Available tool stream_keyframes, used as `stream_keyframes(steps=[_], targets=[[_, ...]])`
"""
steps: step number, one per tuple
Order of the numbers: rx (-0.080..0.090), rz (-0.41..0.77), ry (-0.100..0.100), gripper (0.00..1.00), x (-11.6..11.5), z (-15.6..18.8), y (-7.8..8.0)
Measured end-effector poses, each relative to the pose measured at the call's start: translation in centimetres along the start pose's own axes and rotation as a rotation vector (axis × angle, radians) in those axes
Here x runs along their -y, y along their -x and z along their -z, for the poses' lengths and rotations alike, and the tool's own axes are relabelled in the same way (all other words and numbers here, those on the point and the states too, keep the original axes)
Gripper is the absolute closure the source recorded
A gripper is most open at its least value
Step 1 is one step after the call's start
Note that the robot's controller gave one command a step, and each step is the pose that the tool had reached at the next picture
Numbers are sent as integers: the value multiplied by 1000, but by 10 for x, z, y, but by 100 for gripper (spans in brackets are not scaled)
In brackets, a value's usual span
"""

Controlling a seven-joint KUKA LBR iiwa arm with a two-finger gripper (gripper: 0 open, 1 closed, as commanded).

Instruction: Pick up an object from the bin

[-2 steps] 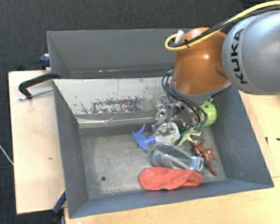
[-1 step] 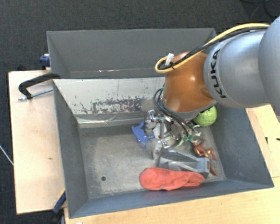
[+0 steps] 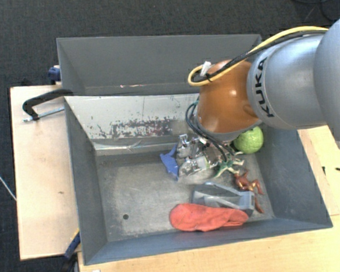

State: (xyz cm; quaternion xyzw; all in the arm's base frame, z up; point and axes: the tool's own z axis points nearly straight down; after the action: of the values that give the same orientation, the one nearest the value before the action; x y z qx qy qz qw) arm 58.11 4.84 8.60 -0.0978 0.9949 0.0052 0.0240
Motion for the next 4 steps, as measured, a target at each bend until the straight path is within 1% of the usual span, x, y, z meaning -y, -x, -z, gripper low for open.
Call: stream_keyframes(steps=[1,2,3,4], targets=[[0,0,0,100,0,0,0],[-44,52,-4,100,8,178,13],[-40,53,-5,100,9,185,14],[-42,-87,-7,0,3,52,-9]])
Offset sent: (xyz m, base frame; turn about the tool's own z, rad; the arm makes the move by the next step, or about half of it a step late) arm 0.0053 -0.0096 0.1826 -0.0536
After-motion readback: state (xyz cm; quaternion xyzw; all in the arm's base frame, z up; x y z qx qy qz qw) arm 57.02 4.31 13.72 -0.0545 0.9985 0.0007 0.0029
